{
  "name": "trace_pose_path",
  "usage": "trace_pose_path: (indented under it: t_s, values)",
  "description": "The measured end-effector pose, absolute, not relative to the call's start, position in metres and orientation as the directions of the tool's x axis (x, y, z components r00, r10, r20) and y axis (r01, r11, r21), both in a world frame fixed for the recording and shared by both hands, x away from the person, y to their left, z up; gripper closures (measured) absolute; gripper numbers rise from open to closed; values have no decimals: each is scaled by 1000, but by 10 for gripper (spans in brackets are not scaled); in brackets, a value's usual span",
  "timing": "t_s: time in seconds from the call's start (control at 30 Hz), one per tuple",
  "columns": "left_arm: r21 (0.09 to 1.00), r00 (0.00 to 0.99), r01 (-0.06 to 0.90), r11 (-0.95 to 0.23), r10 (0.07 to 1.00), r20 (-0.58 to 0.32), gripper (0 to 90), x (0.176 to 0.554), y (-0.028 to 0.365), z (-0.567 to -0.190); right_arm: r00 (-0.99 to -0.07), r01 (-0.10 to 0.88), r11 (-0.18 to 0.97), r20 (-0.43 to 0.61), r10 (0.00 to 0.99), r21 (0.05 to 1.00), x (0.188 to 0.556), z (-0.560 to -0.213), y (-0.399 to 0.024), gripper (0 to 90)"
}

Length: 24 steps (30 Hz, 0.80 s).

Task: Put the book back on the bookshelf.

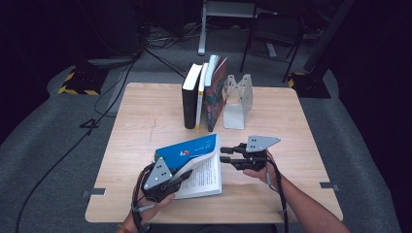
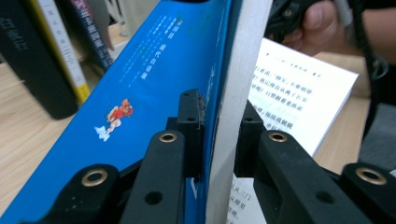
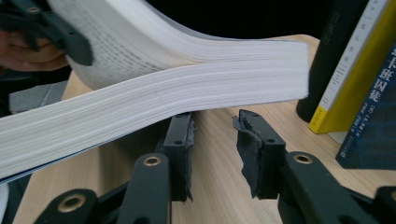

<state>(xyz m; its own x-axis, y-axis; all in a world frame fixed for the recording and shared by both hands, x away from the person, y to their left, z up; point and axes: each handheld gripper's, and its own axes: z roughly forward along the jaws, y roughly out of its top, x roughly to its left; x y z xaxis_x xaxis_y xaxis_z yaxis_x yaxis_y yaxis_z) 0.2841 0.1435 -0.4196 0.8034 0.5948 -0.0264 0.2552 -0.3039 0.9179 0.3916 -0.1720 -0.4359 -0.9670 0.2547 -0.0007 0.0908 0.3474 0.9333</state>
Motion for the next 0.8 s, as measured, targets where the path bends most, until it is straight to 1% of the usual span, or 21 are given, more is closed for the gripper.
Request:
trace_pose_path:
  t_s: [0.07, 0.13, 0.3, 0.37, 0.43, 0.53, 0.57, 0.67, 0.8]
  values:
    - [926, 811, 242, -290, 584, -29, 780, 288, 141, -417, -973, 73, 339, -7, 229, 938, 392, -432, -173, 687]
    - [933, 818, 227, -279, 575, -27, 783, 293, 139, -413, -974, 58, 333, -20, 227, 941, 392, -427, -172, 688]
    - [934, 835, 208, -290, 551, -14, 789, 303, 131, -404, -967, 51, 306, -30, 254, 951, 395, -419, -176, 688]
    - [940, 847, 206, -273, 531, -31, 790, 309, 126, -401, -962, 44, 294, -39, 270, 955, 395, -414, -182, 688]
    - [937, 859, 202, -284, 511, -30, 791, 317, 114, -396, -957, 49, 276, -34, 288, 960, 397, -411, -190, 688]
    - [938, 877, 192, -289, 479, -32, 789, 325, 98, -394, -946, 38, 278, -55, 318, 960, 397, -406, -207, 688]
    - [938, 877, 192, -289, 479, -32, 788, 325, 98, -394, -946, 38, 278, -55, 318, 960, 397, -406, -207, 688]
    - [938, 897, 175, -299, 441, -27, 786, 334, 78, -391, -933, 47, 266, -53, 357, 963, 396, -402, -228, 688]
    - [934, 909, 169, -315, 415, -25, 781, 340, 64, -389, -920, 45, 262, -62, 388, 964, 395, -399, -246, 687]
